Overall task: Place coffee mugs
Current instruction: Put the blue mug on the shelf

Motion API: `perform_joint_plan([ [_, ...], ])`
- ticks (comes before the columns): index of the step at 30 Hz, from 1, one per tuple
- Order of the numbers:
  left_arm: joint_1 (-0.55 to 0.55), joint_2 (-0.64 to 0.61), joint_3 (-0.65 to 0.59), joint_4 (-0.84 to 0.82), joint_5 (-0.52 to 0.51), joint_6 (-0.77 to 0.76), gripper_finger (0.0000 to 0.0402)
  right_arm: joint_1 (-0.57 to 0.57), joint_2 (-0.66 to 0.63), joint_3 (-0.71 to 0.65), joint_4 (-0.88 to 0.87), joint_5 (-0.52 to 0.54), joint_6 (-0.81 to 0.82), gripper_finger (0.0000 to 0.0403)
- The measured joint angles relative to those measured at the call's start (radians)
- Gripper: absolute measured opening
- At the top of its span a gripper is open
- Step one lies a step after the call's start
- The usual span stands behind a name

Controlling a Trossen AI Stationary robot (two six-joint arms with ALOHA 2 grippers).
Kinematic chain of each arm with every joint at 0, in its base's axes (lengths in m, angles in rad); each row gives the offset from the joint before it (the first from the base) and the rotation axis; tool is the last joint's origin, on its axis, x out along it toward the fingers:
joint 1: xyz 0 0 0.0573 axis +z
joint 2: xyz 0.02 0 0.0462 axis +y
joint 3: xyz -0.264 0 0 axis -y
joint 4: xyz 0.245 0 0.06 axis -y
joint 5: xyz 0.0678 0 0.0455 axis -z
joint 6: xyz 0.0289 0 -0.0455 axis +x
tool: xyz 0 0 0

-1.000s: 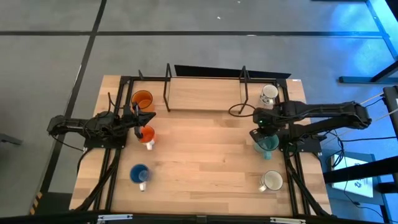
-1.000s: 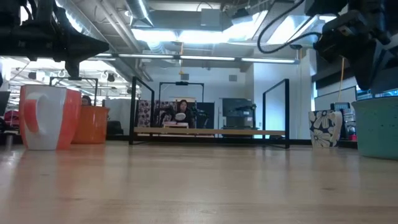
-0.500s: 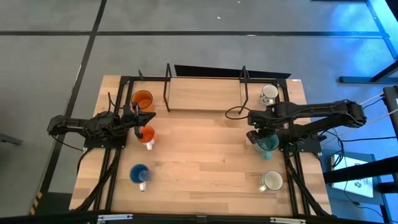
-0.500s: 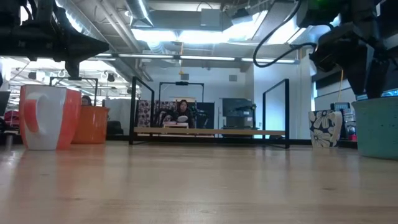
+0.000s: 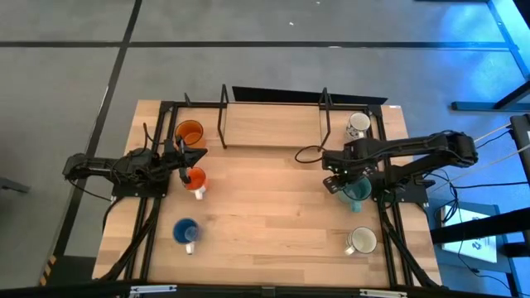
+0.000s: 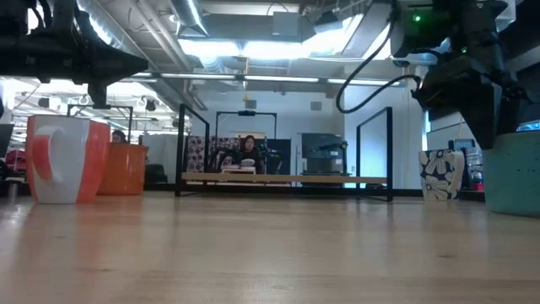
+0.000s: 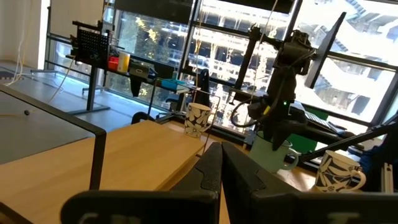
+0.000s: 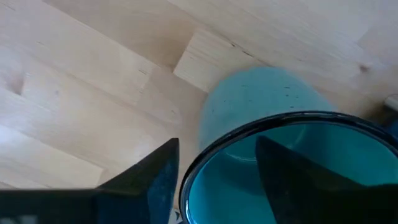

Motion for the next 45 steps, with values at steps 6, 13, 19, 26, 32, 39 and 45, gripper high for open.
perform_joint_plan([
  [6, 0.0, 0.0, 0.0, 0.0, 0.0, 0.0, 0.0, 0.0, 0.025, 0.0, 0.015, 0.0, -0.001, 0.0122],
  [13, 0.0, 0.0, 0.0, 0.0, -0.003, 0.0, 0.0, 0.0, 0.026, 0.0, 0.013, 0.0, -0.005, 0.0054],
  [19, 0.0, 0.0, 0.0, 0.0, -0.003, 0.0, 0.0, 0.0, 0.024, 0.002, 0.008, 0.007, -0.04, 0.0017],
  [26, 0.0, 0.0, 0.0, 0.0, -0.004, -0.001, 0.0, 0.061, 0.026, 0.076, 0.053, 0.016, -0.208, 0.0021],
  [32, 0.0, 0.0, 0.0, 0.001, -0.012, -0.001, 0.0, 0.125, 0.027, 0.137, 0.268, 0.103, -0.554, 0.0005],
  [39, 0.0, 0.0, 0.0, 0.001, -0.012, -0.003, 0.0, 0.123, 0.075, 0.137, 0.324, 0.11, -0.687, 0.0004],
  [45, 0.0, 0.0, 0.0, 0.001, -0.012, -0.004, 0.0, 0.121, 0.165, 0.172, 0.356, 0.098, -0.686, 0.0005],
])
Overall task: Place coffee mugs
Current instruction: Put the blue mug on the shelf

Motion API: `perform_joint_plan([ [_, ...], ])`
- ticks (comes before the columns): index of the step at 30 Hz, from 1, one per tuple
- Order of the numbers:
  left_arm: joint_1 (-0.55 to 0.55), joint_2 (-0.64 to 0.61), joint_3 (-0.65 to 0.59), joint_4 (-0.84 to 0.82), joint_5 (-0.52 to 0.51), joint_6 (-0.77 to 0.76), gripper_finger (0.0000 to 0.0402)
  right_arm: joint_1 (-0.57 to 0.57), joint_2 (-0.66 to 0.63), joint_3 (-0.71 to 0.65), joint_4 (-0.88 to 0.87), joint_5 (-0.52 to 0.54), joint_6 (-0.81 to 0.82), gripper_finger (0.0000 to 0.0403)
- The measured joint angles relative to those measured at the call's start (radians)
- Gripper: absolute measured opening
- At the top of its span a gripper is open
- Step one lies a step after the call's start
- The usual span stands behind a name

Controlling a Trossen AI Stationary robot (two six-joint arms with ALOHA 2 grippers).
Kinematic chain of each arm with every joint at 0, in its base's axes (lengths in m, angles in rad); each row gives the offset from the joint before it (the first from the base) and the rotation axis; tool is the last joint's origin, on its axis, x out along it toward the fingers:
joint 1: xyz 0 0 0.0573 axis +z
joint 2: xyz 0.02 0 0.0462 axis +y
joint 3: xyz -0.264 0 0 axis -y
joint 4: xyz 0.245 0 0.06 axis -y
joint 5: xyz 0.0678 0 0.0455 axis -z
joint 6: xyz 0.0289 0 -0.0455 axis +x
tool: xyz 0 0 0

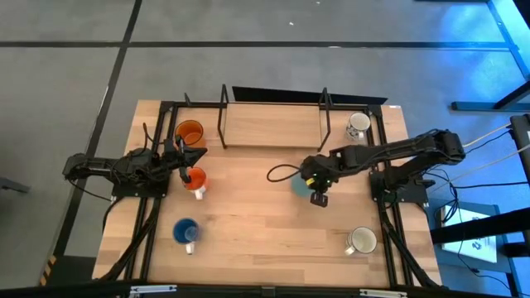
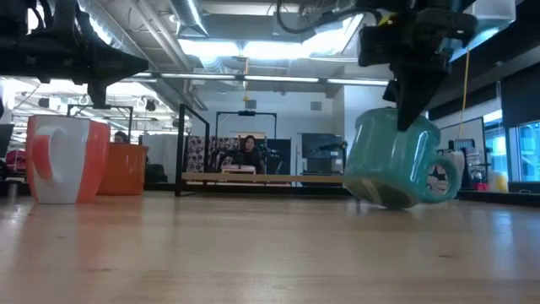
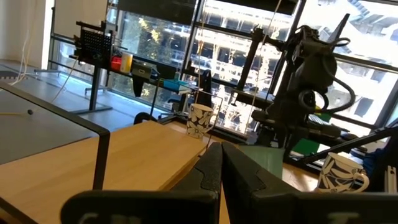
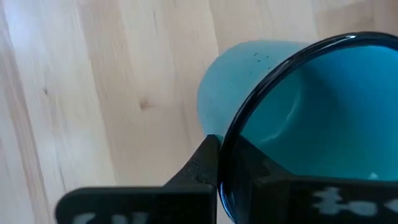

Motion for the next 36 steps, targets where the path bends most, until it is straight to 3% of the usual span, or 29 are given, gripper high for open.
perform_joint_plan([
  [10, 0.0, 0.0, 0.0, 0.0, -0.026, 0.0, 0.0, -0.062, 0.141, 0.16, -0.153, 0.039, -0.009, 0.0002],
  [22, 0.0, 0.0, 0.0, 0.0, -0.035, 0.0, 0.0, -0.136, 0.168, 0.156, 0.0, 0.022, 0.098, 0.0013],
  [36, 0.0, 0.0, 0.0, 0.001, -0.035, 0.0, 0.0, -0.135, 0.169, 0.12, 0.118, 0.057, 0.162, 0.0029],
])
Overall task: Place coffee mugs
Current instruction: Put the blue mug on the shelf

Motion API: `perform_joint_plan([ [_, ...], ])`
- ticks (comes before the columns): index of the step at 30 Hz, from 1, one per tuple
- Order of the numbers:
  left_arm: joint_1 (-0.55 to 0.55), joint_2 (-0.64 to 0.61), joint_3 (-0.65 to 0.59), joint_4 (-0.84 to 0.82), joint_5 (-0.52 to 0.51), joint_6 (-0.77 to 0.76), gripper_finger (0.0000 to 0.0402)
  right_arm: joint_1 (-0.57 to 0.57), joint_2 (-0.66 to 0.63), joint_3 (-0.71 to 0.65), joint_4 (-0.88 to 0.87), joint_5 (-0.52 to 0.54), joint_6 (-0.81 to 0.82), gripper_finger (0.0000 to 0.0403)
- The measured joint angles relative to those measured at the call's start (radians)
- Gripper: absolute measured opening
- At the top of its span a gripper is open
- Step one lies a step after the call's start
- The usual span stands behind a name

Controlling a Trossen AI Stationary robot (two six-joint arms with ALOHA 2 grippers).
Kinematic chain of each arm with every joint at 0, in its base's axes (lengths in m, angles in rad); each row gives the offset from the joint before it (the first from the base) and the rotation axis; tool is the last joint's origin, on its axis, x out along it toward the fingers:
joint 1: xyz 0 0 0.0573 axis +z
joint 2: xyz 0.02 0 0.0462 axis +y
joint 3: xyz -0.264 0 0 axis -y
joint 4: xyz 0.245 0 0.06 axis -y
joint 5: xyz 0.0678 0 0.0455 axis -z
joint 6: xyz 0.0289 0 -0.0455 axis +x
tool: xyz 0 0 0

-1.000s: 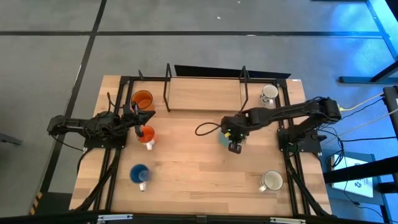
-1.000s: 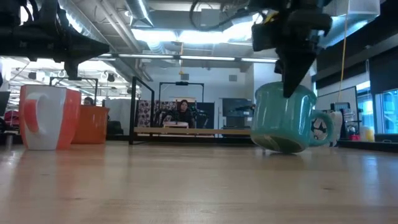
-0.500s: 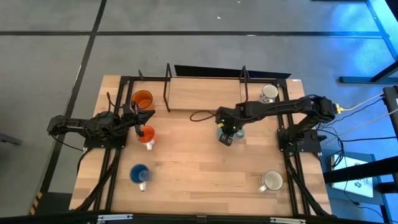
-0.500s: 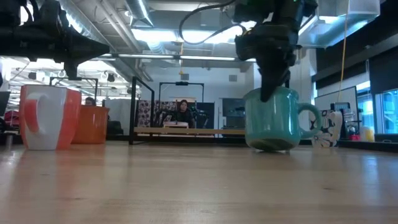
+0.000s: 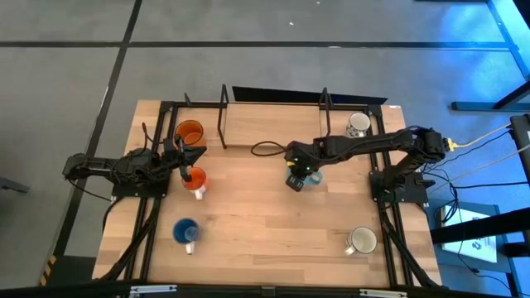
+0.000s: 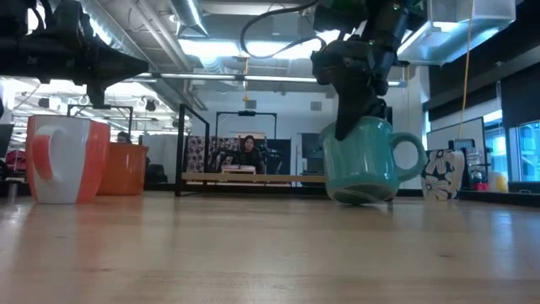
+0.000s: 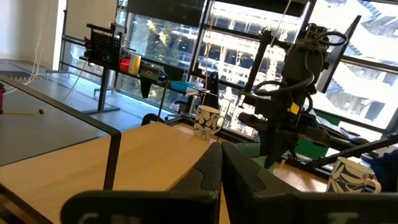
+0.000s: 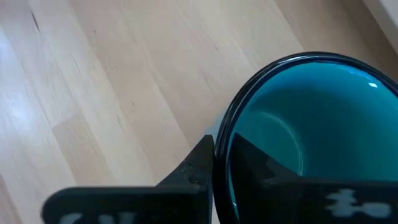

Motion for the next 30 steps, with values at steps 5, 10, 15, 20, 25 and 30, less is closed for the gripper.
perform_joint_plan([
  [5, 0.0, 0.0, 0.0, 0.0, 0.0, 0.0, 0.0, -0.001, 0.003, -0.004, 0.038, 0.0, 0.0, 0.0044],
  [10, 0.0, 0.0, 0.0, 0.0, 0.0, 0.0, 0.0, -0.001, 0.003, -0.004, 0.047, 0.001, 0.0, 0.0098],
  [15, 0.0, 0.0, 0.0, 0.0, 0.0, 0.0, 0.0, -0.001, 0.003, -0.003, 0.059, 0.01, -0.003, 0.0152],
  [20, 0.0, 0.0, 0.0, 0.0, -0.001, 0.0, 0.0, -0.001, -0.018, -0.001, 0.05, -0.008, -0.027, 0.0181],
  [25, 0.0, 0.0, 0.0, 0.0, -0.007, 0.0, 0.0, -0.001, -0.031, -0.001, 0.03, -0.02, -0.029, 0.0185],
  [30, 0.0, 0.0, 0.0, 0.001, -0.01, -0.004, 0.0, -0.001, -0.08, -0.001, 0.011, -0.035, -0.046, 0.0182],
])
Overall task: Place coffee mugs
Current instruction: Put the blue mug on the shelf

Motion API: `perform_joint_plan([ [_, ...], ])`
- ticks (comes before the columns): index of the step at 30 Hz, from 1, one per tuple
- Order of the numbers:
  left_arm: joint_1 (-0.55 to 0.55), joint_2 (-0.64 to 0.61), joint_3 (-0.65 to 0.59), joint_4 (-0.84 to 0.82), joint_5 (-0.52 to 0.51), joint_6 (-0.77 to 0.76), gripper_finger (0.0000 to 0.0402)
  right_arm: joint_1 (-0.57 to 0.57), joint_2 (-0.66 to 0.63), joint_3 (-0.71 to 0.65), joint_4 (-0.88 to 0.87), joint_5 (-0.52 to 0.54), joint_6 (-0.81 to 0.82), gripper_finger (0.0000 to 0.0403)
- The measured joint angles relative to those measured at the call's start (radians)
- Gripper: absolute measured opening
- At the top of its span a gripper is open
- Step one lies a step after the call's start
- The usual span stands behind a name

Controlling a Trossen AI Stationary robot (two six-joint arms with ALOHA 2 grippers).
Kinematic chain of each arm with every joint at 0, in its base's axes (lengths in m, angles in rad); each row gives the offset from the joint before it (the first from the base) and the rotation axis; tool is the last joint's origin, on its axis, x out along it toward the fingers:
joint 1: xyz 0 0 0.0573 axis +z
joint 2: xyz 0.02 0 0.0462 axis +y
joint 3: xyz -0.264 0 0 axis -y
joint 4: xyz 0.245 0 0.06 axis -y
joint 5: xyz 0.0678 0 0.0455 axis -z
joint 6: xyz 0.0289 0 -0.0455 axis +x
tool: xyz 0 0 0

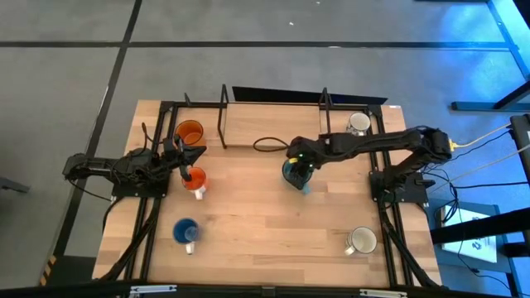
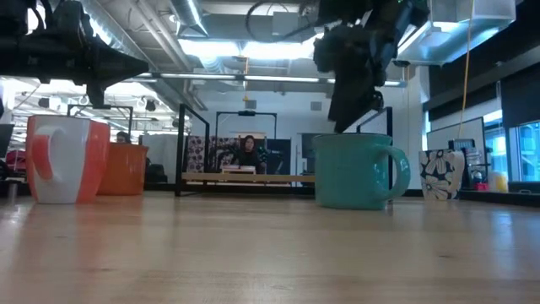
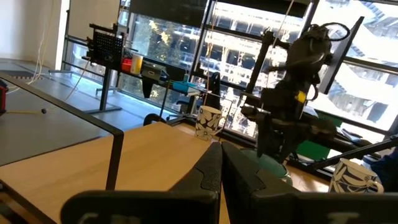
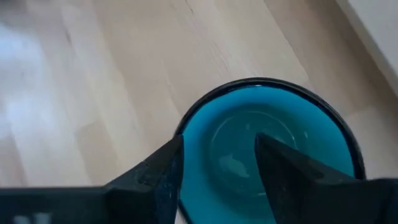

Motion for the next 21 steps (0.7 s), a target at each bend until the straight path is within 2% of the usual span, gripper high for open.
perform_joint_plan([
  [4, 0.0, 0.0, 0.0, 0.002, 0.002, -0.004, 0.0, 0.022, -0.099, 0.0, -0.055, 0.041, 0.0, 0.0182],
  [8, 0.0, 0.0, 0.0, 0.008, 0.007, -0.025, 0.0, 0.103, -0.212, -0.014, -0.092, 0.17, 0.024, 0.0182],
  [16, 0.0, 0.0, 0.0, 0.014, 0.011, -0.026, 0.0, 0.313, -0.423, -0.223, -0.054, 0.451, 0.294, 0.0182],
  [21, 0.0, 0.0, 0.0, 0.014, 0.011, -0.027, 0.0, 0.433, -0.46, -0.311, -0.043, 0.52, 0.461, 0.0182],
])
